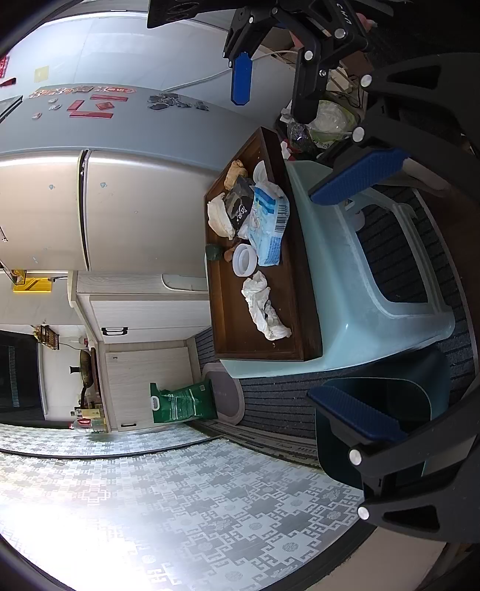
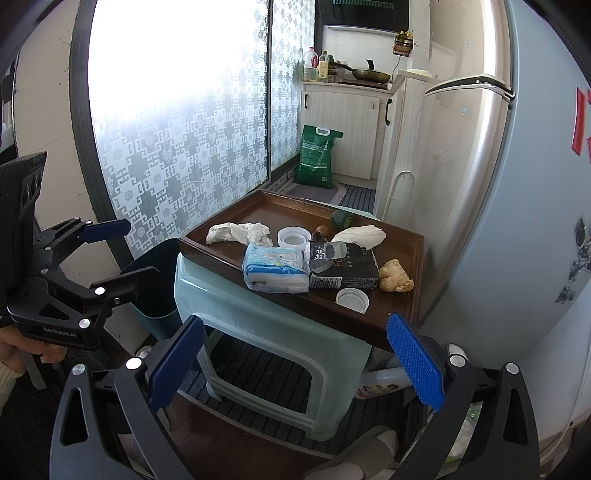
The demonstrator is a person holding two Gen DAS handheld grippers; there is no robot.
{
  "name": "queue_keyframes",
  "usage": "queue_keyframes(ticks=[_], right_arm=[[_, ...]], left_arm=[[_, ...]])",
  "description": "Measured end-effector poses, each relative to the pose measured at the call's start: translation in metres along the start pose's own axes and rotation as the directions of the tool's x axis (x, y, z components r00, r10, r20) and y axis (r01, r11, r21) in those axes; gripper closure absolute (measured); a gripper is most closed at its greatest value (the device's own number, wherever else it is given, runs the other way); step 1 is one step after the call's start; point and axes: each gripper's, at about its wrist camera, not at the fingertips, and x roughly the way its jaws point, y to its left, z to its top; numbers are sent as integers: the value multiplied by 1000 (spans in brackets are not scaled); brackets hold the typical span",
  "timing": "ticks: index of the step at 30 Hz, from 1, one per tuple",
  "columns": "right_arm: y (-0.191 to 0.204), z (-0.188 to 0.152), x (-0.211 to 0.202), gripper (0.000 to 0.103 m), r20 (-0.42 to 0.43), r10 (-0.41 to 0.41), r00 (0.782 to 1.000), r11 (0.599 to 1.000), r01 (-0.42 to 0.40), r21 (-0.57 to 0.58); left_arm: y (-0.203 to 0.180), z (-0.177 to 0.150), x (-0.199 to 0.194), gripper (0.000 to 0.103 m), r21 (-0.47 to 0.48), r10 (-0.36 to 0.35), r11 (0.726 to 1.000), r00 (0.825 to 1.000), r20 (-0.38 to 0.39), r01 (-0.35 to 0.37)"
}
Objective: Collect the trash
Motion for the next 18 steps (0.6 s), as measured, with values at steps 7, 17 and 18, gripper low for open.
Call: queue_keyframes(ticks=[7,17,18], right_arm=[[0,0,0,3,0,2,1000,1000,-2,-1],[0,0,0,3,-1,-2,1000,1000,2,-1],[-1,1,-1,3,-1,-3,1000,1000,3,0]], left_arm=[[0,1,0,3,1,4,1000,1000,1,-4],[-1,1,0,3,0,4,1000,1000,2,-4],[-1,1,0,3,-1,4,1000,1000,2,-4]])
